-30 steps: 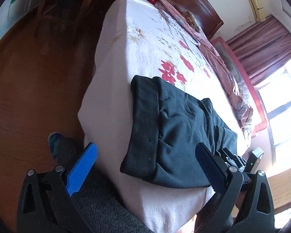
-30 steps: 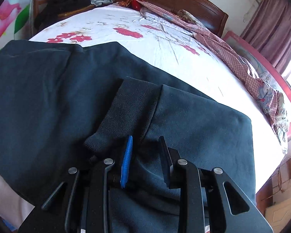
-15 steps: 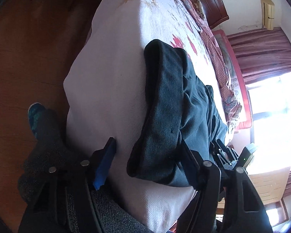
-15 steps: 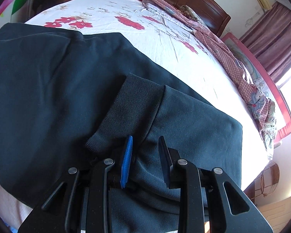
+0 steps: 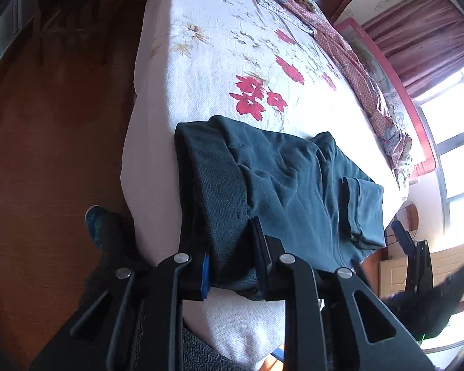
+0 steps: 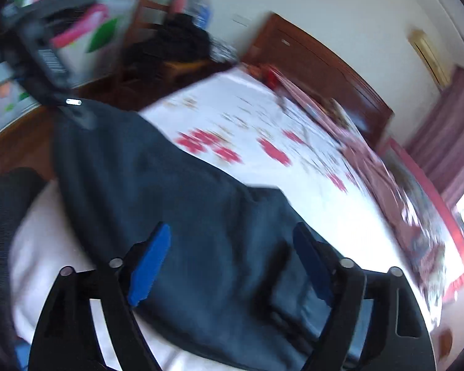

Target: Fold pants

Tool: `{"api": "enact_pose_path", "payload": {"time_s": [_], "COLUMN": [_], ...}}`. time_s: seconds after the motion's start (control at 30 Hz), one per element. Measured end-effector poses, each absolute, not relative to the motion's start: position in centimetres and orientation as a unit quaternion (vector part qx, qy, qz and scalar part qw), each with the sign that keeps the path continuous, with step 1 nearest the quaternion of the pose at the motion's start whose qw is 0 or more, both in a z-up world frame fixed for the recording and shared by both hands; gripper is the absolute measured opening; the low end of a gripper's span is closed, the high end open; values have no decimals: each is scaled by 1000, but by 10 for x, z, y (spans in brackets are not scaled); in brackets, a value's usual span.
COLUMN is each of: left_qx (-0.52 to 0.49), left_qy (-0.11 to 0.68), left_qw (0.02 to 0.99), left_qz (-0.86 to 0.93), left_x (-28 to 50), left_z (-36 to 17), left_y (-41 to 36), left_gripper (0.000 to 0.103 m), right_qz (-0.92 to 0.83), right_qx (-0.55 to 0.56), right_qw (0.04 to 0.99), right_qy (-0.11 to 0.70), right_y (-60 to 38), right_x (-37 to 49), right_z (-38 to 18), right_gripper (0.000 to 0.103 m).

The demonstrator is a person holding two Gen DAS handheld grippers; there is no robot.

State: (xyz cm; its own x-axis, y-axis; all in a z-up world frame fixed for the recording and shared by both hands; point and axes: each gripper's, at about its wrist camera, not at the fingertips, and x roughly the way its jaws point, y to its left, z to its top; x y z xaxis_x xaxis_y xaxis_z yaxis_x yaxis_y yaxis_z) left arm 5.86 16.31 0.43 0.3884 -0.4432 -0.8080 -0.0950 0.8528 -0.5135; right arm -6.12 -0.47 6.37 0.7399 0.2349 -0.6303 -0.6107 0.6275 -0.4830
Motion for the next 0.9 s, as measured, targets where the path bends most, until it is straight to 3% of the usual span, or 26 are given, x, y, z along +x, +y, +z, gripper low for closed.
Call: {"api": "enact_pose_path", "payload": {"time_s": [0.13,0.3,0.5,0.7,0.73,0.8,0.83,0.9], "left_qx": [-266,-318,-292,-299,-303,-320,-329,-343], "left_qy": [568,573,588,584,578,568,563,551], "left_qw": [772,749,741,739,742,746,748,752], "left_qz": [-103,-98,-139,-152,-150,-138,-128,-116], "left_x": [52,43,57,57,54,47,42,31], "left_z": [-18,-52,-52,-50,-48,-46,-45,-43], "left_y": [181,195,192,206,209,220,228,243], "left_gripper": [22,37,38,49,52,59,63,64], "right_qz": [280,304,289,275,277,280,279,285], "right_qx": [-424,-503,-541,-548,-555,-548,-540,-505], "right_qw": [830,786,766,758,753,750,754,764], "right_qy": [230,193,192,224,219,242,250,283], "right_y": [50,79,113,135,138,147,148,148], "right_x": [-88,-102,-93,-76,-78,-75,-72,-61], "right_z": [36,5,-15,-23,-24,-23,-19,-6], "right_gripper": [83,83,83,82,78,51,42,37]}}
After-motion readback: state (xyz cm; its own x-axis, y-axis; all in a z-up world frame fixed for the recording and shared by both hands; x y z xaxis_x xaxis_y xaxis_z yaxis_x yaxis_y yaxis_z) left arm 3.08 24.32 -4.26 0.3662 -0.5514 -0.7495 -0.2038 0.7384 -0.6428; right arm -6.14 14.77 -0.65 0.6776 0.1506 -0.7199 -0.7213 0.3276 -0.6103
